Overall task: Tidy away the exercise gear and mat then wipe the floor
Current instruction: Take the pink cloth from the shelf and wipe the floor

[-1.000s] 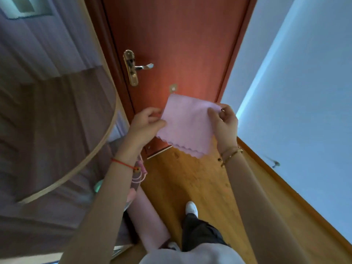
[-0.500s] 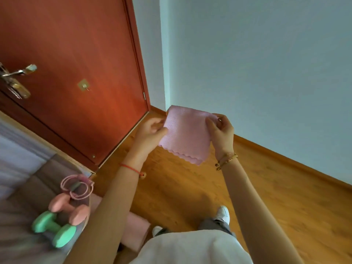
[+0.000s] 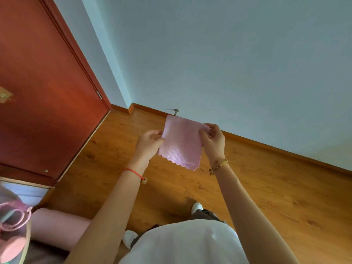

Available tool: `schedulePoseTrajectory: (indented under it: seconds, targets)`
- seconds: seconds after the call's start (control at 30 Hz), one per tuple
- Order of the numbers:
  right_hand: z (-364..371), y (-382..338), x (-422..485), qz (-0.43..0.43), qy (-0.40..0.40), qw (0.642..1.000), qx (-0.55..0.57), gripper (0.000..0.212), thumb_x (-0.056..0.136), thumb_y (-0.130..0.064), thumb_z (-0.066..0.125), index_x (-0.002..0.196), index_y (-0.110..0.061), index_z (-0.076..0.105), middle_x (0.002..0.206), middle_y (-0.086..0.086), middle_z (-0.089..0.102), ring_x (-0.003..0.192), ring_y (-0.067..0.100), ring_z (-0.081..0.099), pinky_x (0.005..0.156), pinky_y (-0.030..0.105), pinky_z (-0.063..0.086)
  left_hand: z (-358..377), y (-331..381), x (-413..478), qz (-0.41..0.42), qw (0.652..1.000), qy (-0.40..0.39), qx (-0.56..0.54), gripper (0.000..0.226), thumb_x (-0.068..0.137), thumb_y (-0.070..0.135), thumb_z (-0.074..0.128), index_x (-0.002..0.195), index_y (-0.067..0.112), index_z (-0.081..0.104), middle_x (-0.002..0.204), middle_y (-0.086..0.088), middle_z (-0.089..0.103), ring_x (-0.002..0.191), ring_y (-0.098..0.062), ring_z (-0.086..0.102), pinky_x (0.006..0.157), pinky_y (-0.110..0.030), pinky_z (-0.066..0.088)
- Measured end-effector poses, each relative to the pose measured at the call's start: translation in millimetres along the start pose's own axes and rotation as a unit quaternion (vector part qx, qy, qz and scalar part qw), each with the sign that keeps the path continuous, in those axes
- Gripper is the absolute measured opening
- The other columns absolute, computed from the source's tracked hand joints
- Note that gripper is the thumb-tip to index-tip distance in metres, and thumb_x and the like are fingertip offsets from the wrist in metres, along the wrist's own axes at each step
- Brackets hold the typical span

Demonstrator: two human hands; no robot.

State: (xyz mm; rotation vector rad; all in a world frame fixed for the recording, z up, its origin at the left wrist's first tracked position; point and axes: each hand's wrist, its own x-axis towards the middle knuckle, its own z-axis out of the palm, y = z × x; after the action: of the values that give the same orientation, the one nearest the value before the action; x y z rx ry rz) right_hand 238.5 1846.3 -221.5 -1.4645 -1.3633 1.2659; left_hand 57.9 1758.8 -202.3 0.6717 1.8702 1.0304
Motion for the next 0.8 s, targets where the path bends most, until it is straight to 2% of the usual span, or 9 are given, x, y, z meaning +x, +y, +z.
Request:
schedulePoseTrajectory:
  seconds: [0.1,0.2,0.37,0.5,0.6,0.67,0.73,0.8]
  targets:
    - [-33,20,33,0.019,-0.008,1.0,-0.015,0.016,0.091,-0.016,0.056,0.106,-0.018,0.062,0.091,-0.003,0.07,0.079,0.017,0.067,0.065,0.032,0.06,51,5,21,-0.005,1.0,-0.01,0.001,0.046,0.09,0.006,0.063,0.136,0.006,0.057,0.122,-0.015,0.068,0.078,-0.018,0.066,0.061,-0.024,0.05]
    - [-56,41,68,0.035,-0.007,0.999,-0.031,0.017,0.092,-0.017,0.057,0.107,-0.017,0.063,0.09,-0.003,0.069,0.08,0.02,0.067,0.066,0.035,0.06,91,5,42,-0.019,1.0,-0.016,-0.016,0.038,0.092,0.008,0.064,0.13,0.008,0.061,0.121,-0.007,0.069,0.105,-0.025,0.067,0.068,-0.022,0.05]
    - [-67,87,127,0.068,-0.011,0.996,-0.058,0.015,0.092,-0.016,0.056,0.106,-0.018,0.062,0.087,-0.007,0.067,0.077,0.013,0.063,0.072,0.038,0.06,138,-13,96,-0.027,0.999,-0.027,0.001,0.032,0.093,0.01,0.064,0.125,0.009,0.063,0.116,-0.008,0.071,0.101,-0.022,0.065,0.07,-0.022,0.049]
    - [-54,149,175,0.084,-0.005,0.994,-0.073,0.016,0.092,-0.017,0.056,0.106,-0.019,0.063,0.088,-0.008,0.066,0.083,0.018,0.065,0.074,0.039,0.061,170,-50,159,-0.028,0.999,-0.034,0.017,0.032,0.093,0.009,0.063,0.125,0.008,0.064,0.115,-0.008,0.07,0.099,-0.019,0.063,0.073,-0.024,0.049]
    - [-35,213,207,0.095,0.009,0.992,-0.079,0.015,0.089,-0.016,0.057,0.102,-0.022,0.062,0.086,-0.005,0.067,0.082,0.023,0.066,0.071,0.039,0.059,198,-96,212,-0.034,0.999,-0.035,0.017,0.03,0.093,0.007,0.063,0.123,0.009,0.065,0.111,-0.005,0.07,0.097,-0.017,0.063,0.071,-0.022,0.048]
    - [-21,262,226,0.104,0.017,0.991,-0.085,0.015,0.088,-0.016,0.057,0.102,-0.021,0.061,0.086,0.0,0.068,0.077,0.024,0.065,0.068,0.038,0.058,218,-136,245,-0.04,0.998,-0.035,0.018,0.03,0.093,0.007,0.062,0.123,0.009,0.064,0.109,-0.003,0.069,0.099,-0.016,0.063,0.075,-0.023,0.05]
    - [-7,314,242,0.118,0.018,0.989,-0.089,0.016,0.088,-0.015,0.056,0.101,-0.021,0.061,0.086,0.003,0.067,0.072,0.02,0.062,0.065,0.036,0.057,235,-180,279,-0.049,0.998,-0.037,0.019,0.03,0.091,0.007,0.063,0.122,0.008,0.065,0.112,-0.005,0.07,0.102,-0.018,0.064,0.081,-0.026,0.05]
    - [7,368,260,0.129,0.015,0.987,-0.093,0.016,0.087,-0.014,0.055,0.101,-0.021,0.06,0.085,0.002,0.066,0.07,0.017,0.06,0.063,0.034,0.055,253,-228,314,-0.064,0.997,-0.041,0.019,0.029,0.09,0.007,0.064,0.118,0.009,0.067,0.112,-0.007,0.071,0.101,-0.019,0.065,0.08,-0.028,0.05]
